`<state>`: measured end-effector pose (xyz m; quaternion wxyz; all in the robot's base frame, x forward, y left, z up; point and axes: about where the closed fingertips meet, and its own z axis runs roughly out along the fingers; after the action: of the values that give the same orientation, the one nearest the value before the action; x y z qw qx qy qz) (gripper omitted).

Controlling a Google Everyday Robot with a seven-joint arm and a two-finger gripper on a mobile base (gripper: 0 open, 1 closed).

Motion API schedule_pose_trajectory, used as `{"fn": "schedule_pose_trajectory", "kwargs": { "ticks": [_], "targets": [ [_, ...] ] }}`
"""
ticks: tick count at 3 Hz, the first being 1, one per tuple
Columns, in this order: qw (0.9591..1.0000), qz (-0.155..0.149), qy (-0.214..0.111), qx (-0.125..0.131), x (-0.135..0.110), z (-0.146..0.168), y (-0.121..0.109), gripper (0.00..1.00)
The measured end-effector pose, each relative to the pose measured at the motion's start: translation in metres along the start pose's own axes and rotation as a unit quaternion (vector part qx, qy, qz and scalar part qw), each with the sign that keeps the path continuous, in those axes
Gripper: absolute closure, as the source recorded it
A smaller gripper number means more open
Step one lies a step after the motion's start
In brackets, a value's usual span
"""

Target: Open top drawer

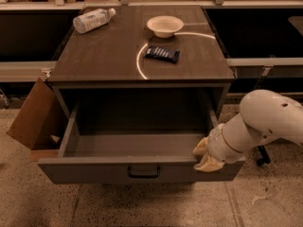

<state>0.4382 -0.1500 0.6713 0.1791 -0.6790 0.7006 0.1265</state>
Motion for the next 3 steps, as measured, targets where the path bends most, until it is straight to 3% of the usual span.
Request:
{"fn": "schedule_pose_trajectory", "kwargs": {
  "ticks": [1,2,3],
  "targets": [
    [0.9995,-0.028,-0.004,0.015,0.001,-0.030,-0.025,0.19],
    [0.9986,-0.046,-0.002,0.025,0.001,-0.051,-0.043,0.00],
    [0.9972,-0.058,0.008,0.047,0.003,-0.085,-0.062,0.00]
  ]
}}
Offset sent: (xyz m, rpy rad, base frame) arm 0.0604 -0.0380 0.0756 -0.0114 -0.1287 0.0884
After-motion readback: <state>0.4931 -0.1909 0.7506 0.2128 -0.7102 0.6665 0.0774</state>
